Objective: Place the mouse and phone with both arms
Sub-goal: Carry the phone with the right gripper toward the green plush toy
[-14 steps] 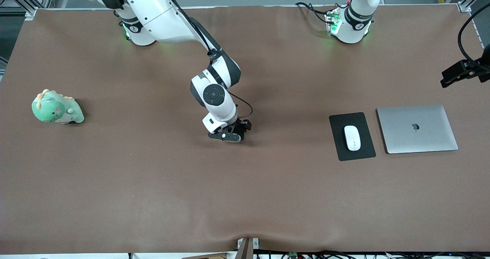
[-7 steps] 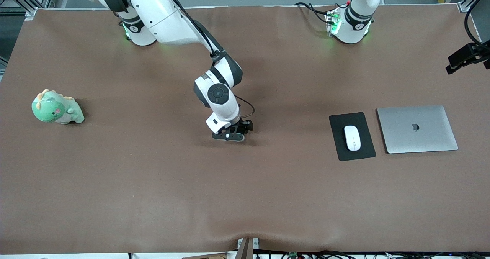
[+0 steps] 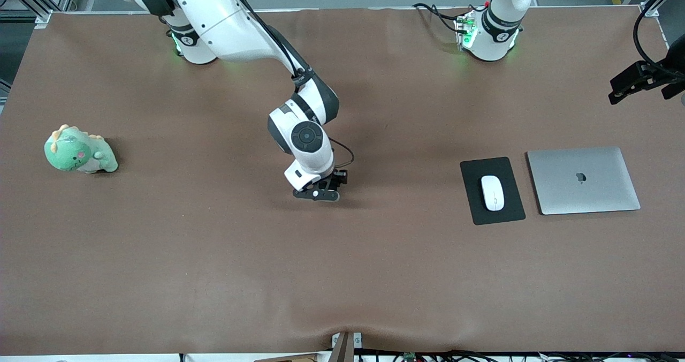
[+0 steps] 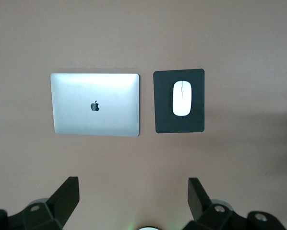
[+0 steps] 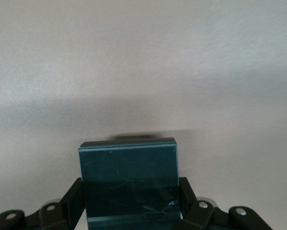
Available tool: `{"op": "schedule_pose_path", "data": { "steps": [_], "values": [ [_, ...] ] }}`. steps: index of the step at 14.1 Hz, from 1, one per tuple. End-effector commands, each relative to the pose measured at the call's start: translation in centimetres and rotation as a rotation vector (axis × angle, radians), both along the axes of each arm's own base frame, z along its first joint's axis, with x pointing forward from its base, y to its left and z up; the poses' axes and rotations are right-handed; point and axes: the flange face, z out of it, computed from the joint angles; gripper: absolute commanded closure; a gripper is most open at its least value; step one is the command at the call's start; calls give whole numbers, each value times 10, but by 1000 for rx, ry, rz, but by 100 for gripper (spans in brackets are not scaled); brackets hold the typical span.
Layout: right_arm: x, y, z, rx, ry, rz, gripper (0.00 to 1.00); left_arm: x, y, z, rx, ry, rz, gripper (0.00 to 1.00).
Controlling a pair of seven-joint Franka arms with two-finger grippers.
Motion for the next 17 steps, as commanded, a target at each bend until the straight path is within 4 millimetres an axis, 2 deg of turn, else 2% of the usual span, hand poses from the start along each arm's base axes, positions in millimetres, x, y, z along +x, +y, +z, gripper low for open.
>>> {"op": "schedule_pose_path", "data": {
  "steps": [1, 4, 6, 8, 9, 12, 15, 17],
  "values": [
    [10, -26, 39, -3, 2, -27, 100, -5, -7, 7, -13, -14, -7, 0],
    [10, -72, 64, -13, 26, -61, 100, -6, -9, 2, -12, 3, -11, 0],
    [10, -111, 82, -8, 44, -61, 100, -7, -13, 3, -12, 6, -17, 0],
    [8, -134, 97, -41, 103, -75, 100, -7, -11, 4, -12, 6, -15, 0],
    [13, -151, 105, -46, 117, -81, 100, -9, -11, 4, -12, 11, -18, 0],
    [15, -201, 113, -69, 178, -97, 100, -7, -11, 2, -10, 17, -17, 0],
    [10, -252, 124, -53, 184, -70, 100, -3, -13, -3, -9, 20, -16, 0],
    [1, -279, 127, -50, 191, -73, 100, -1, -12, -4, -11, 17, -14, 0]
  ]
}}
